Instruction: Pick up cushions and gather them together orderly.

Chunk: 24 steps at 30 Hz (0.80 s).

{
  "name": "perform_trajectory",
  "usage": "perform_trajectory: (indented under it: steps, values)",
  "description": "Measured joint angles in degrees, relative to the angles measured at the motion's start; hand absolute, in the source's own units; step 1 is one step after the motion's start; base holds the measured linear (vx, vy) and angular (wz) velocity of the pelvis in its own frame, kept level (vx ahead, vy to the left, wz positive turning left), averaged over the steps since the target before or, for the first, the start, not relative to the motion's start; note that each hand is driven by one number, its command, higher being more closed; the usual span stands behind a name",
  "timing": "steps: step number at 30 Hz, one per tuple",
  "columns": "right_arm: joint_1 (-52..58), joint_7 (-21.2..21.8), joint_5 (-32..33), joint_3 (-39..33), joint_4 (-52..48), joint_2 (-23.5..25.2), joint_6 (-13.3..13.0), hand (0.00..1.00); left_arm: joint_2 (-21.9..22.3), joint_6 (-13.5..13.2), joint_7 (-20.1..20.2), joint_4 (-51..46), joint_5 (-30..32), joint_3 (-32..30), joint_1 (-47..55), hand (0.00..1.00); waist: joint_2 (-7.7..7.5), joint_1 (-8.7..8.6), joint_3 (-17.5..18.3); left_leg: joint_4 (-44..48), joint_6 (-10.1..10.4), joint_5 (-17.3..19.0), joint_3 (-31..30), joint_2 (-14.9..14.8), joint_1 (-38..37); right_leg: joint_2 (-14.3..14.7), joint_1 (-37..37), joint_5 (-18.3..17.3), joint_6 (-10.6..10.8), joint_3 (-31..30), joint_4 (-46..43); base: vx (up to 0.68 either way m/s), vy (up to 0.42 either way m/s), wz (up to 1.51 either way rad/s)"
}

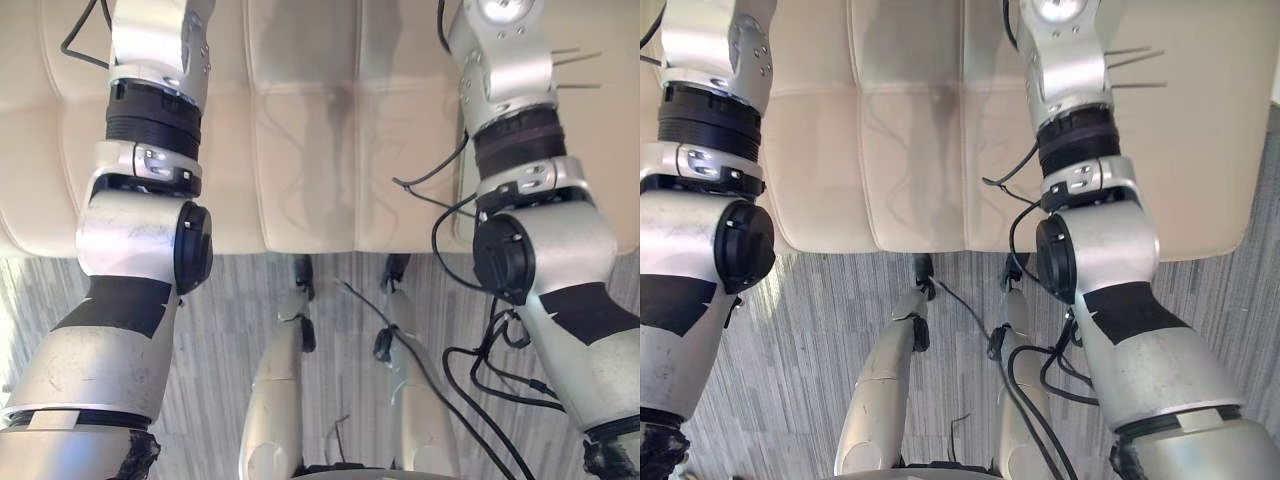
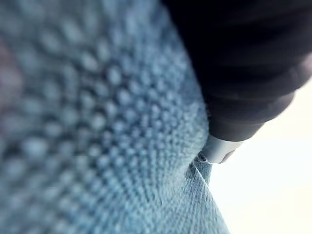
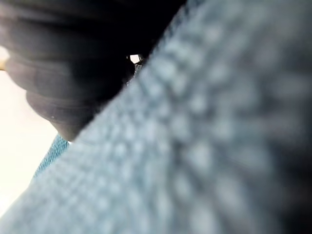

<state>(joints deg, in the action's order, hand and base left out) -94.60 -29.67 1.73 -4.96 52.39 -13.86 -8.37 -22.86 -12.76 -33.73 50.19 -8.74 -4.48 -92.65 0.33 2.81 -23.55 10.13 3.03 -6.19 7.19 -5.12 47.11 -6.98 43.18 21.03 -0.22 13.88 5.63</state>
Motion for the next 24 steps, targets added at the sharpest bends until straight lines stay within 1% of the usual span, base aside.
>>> perform_trajectory:
  steps: [2, 3, 5, 7, 9, 11, 13, 15, 18, 20, 21, 23, 24]
  values:
    - [-1.45, 2.92, 5.22, 2.83, 0.39, -2.03, -0.03, 0.0, 0.0, 0.08, 0.41, 0.58, -1.87, -2.99, 0.0, 0.0, 0.04, 0.66, -0.53, -0.69, 0.36, -0.71, -0.5, -0.22, 2.07, 0.19, 1.98, 0.0, 0.0, 0.26, 0.0, 0.0, 0.021, 0.14]
    - [-1.67, 4.5, 7.79, 4.07, 0.39, -3.07, -0.08, 0.0, 0.02, 0.05, 1.44, 0.86, -2.43, -4.11, 0.03, 0.0, 0.05, 1.06, -1.58, -0.67, 0.42, -0.75, -0.55, -0.32, 2.54, 0.26, 2.41, 0.0, 0.0, 0.31, -0.01, 0.0, 0.027, 0.06]
    - [-1.66, 5.75, 10.47, 5.56, 1.14, -3.75, -0.05, 0.0, -0.01, 0.04, 2.58, 1.25, -3.69, -5.43, 0.07, 0.0, 0.01, 1.04, -2.14, -0.6, 0.53, -0.82, -0.66, -0.38, 3.4, 0.28, 3.12, 0.0, 0.0, 0.42, -0.01, -0.01, 0.03, 0.04]
    - [-1.47, 7.18, 13.81, 7.26, 4.17, -4.3, 0.17, 0.0, 0.23, -0.13, 4.28, 1.25, -4.86, -7.22, 1.5, 0.0, 0.04, 0.98, -2.41, -0.4, 0.53, -0.81, -0.58, -0.45, 4.28, 0.29, 3.84, 0.0, 0.0, 0.43, -0.02, 0.0, 0.017, 0.01]
    - [0.04, 7.64, 14.91, 8.61, 5.57, -4.54, 0.7, 0.0, 0.31, -0.34, 5.88, 1.25, -5.68, -7.54, 4.58, 0.0, 0.04, 1.0, -2.41, -0.4, 0.55, -0.8, -0.31, -0.57, 4.4, 0.35, 4.09, 0.0, 0.01, 0.3, -0.02, -0.02, 0.033, -0.06]
    - [2.28, 8.65, 16.31, 9.58, 5.53, -4.66, 0.69, 0.0, 1.39, -0.41, 7.43, 1.26, -6.71, -8.48, 9.22, 0.0, 0.04, 0.92, -2.41, -0.24, 0.57, -0.78, -0.08, -0.9, 4.36, 0.59, 4.08, 0.0, 0.01, 0.21, -0.09, -0.02, 0.027, -0.06]
    - [3.46, 8.7, 16.71, 10.48, 5.41, -4.64, 0.67, 0.0, 2.46, -0.37, 8.05, 1.27, -7.12, -9.02, 13.74, 0.0, 0.04, 0.79, -2.41, -0.08, 0.59, -0.77, 0.22, -1.19, 4.14, 0.8, 4.11, 0.0, 0.02, 0.03, -0.42, -0.03, 0.01, -0.08]
    - [5.83, 8.72, 16.7, 10.64, 3.62, -4.63, -0.13, 0.0, 3.13, -0.33, 8.78, 1.29, -7.12, -9.12, 18.37, 0.0, 0.04, 0.75, -2.41, 0.42, 0.63, -0.73, 0.88, -1.58, 3.97, 1.05, 4.09, -0.04, 0.07, -0.47, -0.74, -0.06, -0.003, -0.1]
    - [10.13, 8.75, 16.55, 10.74, -0.96, -4.67, -0.39, 0.0, 2.97, -0.35, 9.05, 1.22, -7.1, -9.73, 21.38, 0.0, 0.04, 0.91, -2.41, 0.89, 0.63, -0.73, 1.19, -1.93, 3.79, 1.29, 3.95, -0.46, 0.61, -2.06, -0.81, -0.08, -0.03, -0.08]
    - [15.89, 8.73, 15.48, 10.54, -6.65, -4.7, -0.7, 0.0, 2.2, -0.58, 10.0, -1.35, -7.11, -9.73, 25.4, 0.0, 0.03, 0.79, -2.41, 1.55, 0.73, -0.65, 1.72, -2.45, 2.76, 1.72, 2.87, -1.17, 1.54, -3.49, -0.81, -0.1, -0.052, -0.12]
    - [17.78, 8.64, 15.05, 10.31, -8.51, -4.79, -0.86, 0.0, 1.98, -0.89, 10.02, -2.59, -7.11, -9.7, 26.78, 0.0, 0.03, 0.7, -2.41, 1.94, 0.88, -0.51, 1.73, -2.71, 2.47, 1.92, 2.34, -1.18, 1.55, -3.57, -0.8, -0.09, -0.053, -0.11]
    - [27.04, 8.57, 12.67, 9.65, -19.87, -7.03, -1.77, 0.0, 1.26, -1.95, 10.13, -10.87, -7.1, -9.48, 33.27, 0.0, 0.03, 0.59, -2.4, 2.1, 1.15, -0.3, 1.62, -3.5, 0.5, 2.61, 0.22, -2.14, 2.73, -3.66, -0.78, -0.08, -0.06, -0.09]
    - [29.63, 8.57, 11.69, 9.21, -23.29, -7.68, -2.07, 0.0, 0.87, -2.52, 10.17, -13.51, -7.12, -9.32, 35.4, 0.0, 0.02, 0.58, -2.4, 2.1, 1.29, -0.19, 1.62, -3.7, -0.04, 2.79, -0.3, -2.28, 2.83, -3.69, -0.77, -0.07, -0.067, -0.07]
